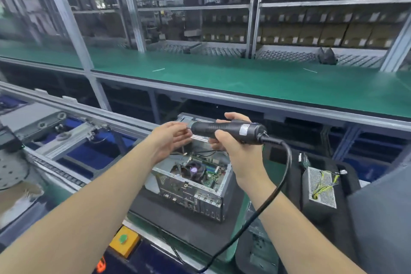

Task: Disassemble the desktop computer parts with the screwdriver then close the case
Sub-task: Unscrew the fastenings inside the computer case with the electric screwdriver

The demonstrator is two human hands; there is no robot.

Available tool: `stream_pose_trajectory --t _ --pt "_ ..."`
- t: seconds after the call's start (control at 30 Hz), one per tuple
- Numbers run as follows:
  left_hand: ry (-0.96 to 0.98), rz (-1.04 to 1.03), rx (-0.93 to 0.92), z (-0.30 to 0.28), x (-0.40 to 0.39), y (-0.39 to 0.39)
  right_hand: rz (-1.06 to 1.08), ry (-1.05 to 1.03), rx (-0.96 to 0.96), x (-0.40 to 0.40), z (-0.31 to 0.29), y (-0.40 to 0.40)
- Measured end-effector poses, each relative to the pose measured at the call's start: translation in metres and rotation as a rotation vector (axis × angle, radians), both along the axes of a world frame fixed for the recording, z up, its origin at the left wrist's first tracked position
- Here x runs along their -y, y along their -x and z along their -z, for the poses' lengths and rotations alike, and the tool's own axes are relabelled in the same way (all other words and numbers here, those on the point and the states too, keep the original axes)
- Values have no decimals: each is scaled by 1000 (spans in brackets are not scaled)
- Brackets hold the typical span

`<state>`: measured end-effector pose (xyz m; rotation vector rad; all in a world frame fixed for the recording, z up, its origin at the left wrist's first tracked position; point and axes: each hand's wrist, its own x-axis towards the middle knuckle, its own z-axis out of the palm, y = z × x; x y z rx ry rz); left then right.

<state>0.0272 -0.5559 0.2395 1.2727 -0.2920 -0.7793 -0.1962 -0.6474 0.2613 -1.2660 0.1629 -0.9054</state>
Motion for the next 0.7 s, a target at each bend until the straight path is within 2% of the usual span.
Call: stream_pose_trajectory --t 0.2,0.47,0.7 --pt "48 122 -48 11 -12 -47 39 -159 -73 -20 2 -41" --pt "118 215 -249 44 -25 -106 186 -141 -91 -52 32 -97" --pt "148 290 -275 68 -30 -136 296 -199 -79 -66 40 -121"
